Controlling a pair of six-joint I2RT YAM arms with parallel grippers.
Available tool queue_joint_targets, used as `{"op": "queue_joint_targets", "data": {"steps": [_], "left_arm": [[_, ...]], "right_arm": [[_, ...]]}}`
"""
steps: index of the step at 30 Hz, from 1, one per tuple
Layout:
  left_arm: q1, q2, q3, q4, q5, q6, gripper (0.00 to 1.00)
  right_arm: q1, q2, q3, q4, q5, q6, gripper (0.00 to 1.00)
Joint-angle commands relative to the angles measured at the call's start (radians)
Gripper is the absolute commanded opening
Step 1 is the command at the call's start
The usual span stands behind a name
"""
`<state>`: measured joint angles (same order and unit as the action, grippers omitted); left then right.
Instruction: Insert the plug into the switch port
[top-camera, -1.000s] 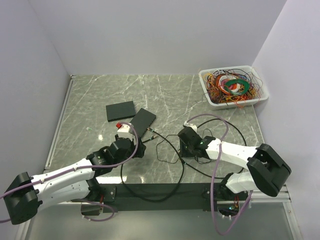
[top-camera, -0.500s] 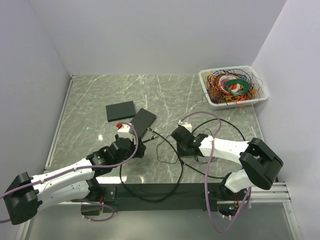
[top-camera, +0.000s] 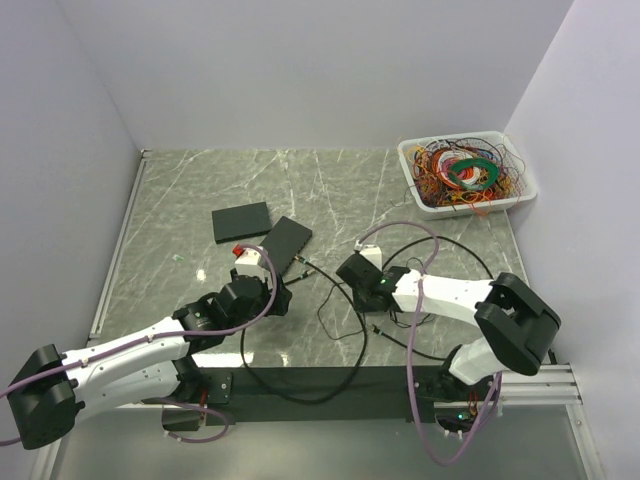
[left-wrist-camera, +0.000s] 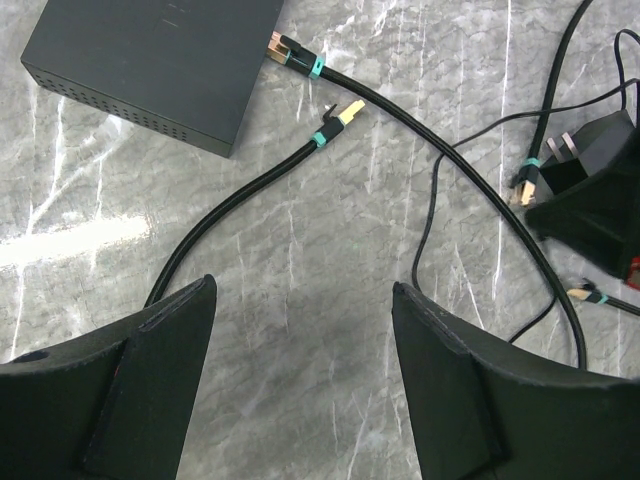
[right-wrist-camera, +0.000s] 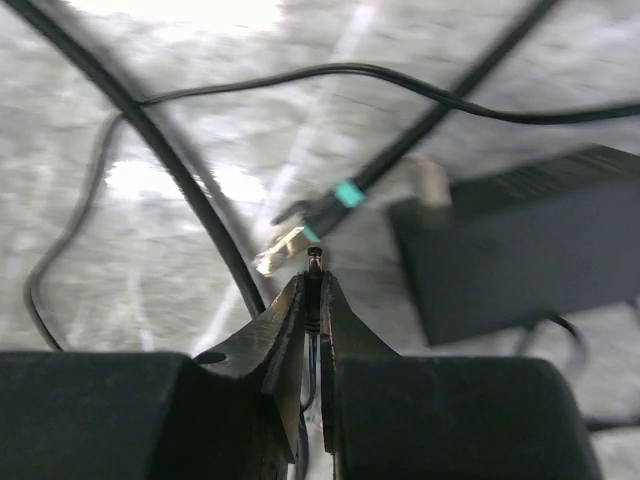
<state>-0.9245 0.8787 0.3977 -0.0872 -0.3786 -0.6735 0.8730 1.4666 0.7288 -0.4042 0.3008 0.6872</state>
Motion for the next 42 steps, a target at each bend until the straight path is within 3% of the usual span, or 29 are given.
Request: {"op": "queue_joint_targets", "data": {"steps": [1,6,9,19,25,27,29,36,42], "left_arm": [[-0.005,-0.006,0.012,0.033,0.003,0.012,0.77],[-0.005,-0.015,0.016,0.033,0.004,0.022,0.74],[-0.007,-0.065,0.027,0.043,0.029,0.020,0.74],[-0.004,-0.306,-0.039,0.346,0.199,0.002,0.76],[-0.004,-0.302,-0.051,0.428,0.297,-0.023,0.72],[-0.005,-0.305,-0.103,0.545,0.404,-0.031,0.68],[-0.004,-0.304,-0.161,0.608,0.458,-0.046,0.65],[-0.004,-0.336,-0.200,0.607,0.412,-0.069,0.63],[-0.004,-0.372,-0.175,0.584,0.399,-0.047,0.59]], "right_arm": [[0.004,-0.083,0.063,-0.113,0.136,0.006,0.00],[0.003,-0.204,0.150,-0.165,0.198,-0.070,0.00],[0.003,-0.271,0.144,-0.098,0.169,-0.149,0.00],[0.003,-0.552,-0.003,0.338,-0.218,-0.366,0.00],[0.003,-0.572,-0.068,0.534,-0.503,-0.365,0.00],[0.004,-0.565,-0.083,0.576,-0.569,-0.348,0.00],[0.004,-0.549,-0.086,0.616,-0.592,-0.327,0.00],[0.011,-0.489,-0.086,0.676,-0.698,-0.307,0.00],[0.050,-0.453,-0.098,0.680,-0.672,-0.310,0.00]]}}
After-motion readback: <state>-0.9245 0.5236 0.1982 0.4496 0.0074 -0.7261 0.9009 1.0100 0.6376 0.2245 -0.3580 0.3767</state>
